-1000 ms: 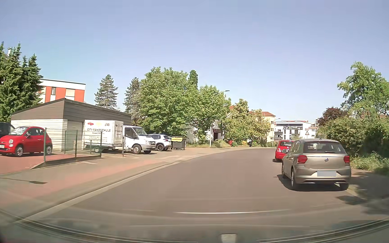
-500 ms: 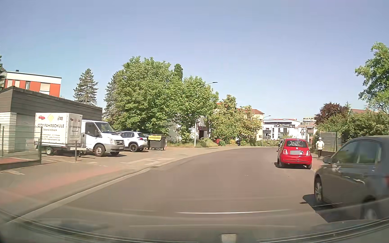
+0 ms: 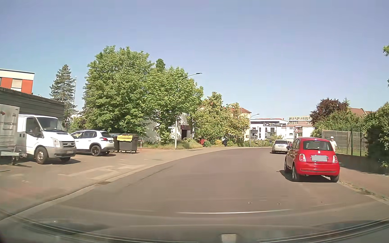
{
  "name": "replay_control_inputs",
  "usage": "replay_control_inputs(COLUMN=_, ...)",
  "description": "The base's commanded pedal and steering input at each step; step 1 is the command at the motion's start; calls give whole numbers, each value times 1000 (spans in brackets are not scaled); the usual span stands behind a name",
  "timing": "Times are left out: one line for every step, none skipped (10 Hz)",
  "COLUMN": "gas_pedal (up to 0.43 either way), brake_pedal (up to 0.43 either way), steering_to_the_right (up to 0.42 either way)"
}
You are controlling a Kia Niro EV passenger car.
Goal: Follow the waypoints while adhering to traffic rules and regulations
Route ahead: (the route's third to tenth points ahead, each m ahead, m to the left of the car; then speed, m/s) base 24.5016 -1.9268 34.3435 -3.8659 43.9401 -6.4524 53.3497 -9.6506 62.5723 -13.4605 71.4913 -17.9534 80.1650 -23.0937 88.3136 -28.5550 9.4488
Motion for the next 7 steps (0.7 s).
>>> replay_control_inputs(gas_pedal=59, brake_pedal=30, steering_to_the_right=58)
replay_control_inputs(gas_pedal=59, brake_pedal=30, steering_to_the_right=58)
replay_control_inputs(gas_pedal=59, brake_pedal=30, steering_to_the_right=57)
replay_control_inputs(gas_pedal=59, brake_pedal=30, steering_to_the_right=56)
replay_control_inputs(gas_pedal=59, brake_pedal=30, steering_to_the_right=56)
replay_control_inputs(gas_pedal=59, brake_pedal=30, steering_to_the_right=55)
replay_control_inputs(gas_pedal=59, brake_pedal=30, steering_to_the_right=55)
